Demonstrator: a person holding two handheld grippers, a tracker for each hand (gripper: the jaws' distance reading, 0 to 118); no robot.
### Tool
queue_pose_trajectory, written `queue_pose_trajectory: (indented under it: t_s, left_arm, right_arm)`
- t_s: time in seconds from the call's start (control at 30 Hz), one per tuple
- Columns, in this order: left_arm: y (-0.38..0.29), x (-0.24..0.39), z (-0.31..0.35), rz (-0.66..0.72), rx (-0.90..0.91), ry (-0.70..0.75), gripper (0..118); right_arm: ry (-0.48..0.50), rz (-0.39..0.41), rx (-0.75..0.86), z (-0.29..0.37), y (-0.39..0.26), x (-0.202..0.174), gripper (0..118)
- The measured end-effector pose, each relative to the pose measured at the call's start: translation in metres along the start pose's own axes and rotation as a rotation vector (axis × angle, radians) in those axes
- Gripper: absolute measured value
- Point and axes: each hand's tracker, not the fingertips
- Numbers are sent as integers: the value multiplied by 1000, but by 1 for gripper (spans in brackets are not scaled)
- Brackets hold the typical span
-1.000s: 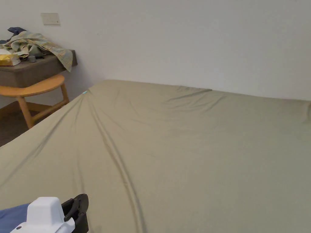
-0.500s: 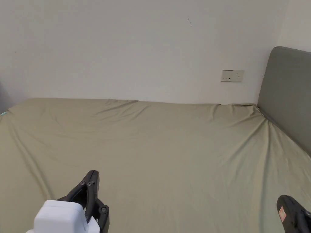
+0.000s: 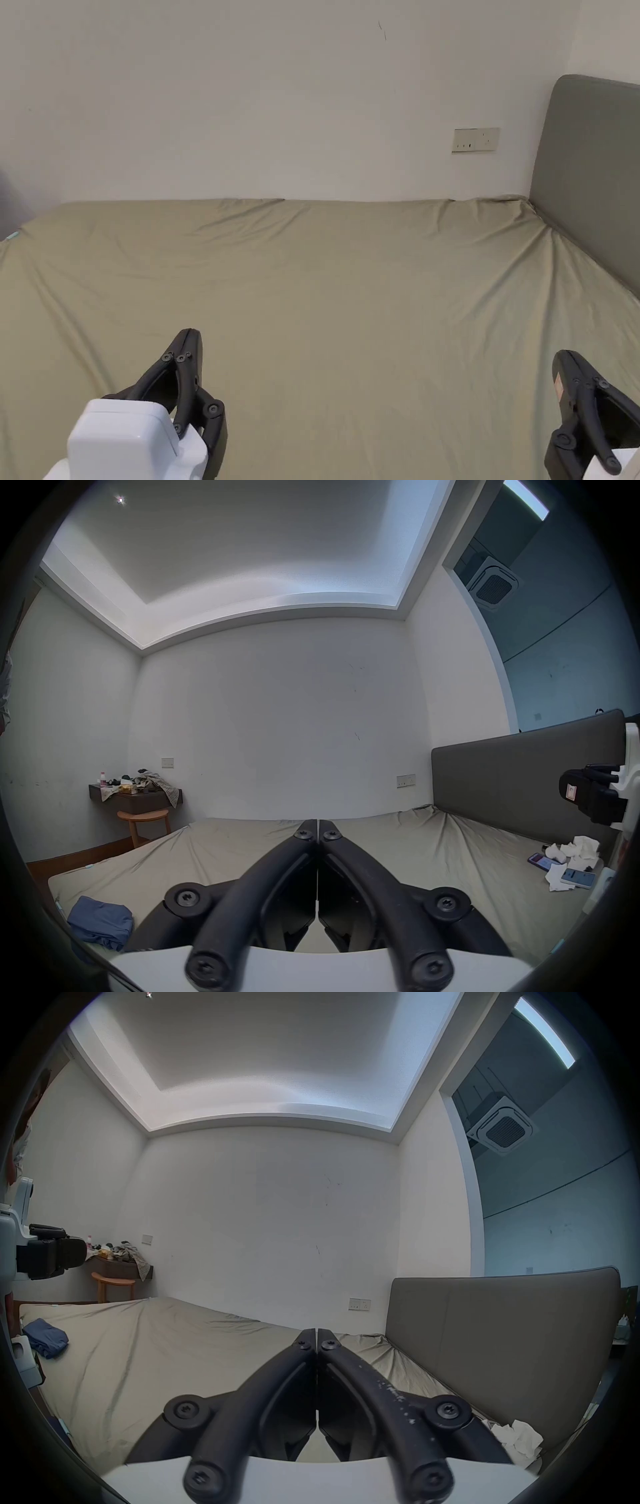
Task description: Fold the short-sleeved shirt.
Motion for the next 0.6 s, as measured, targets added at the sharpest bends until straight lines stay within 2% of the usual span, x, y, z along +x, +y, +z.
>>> queue_pose_trajectory:
  t_s: [0.6]
  left_arm:
    - [1,-12,-3,-18,7,21,0]
  right_arm:
    - [34,5,11,-8,7,-16,1]
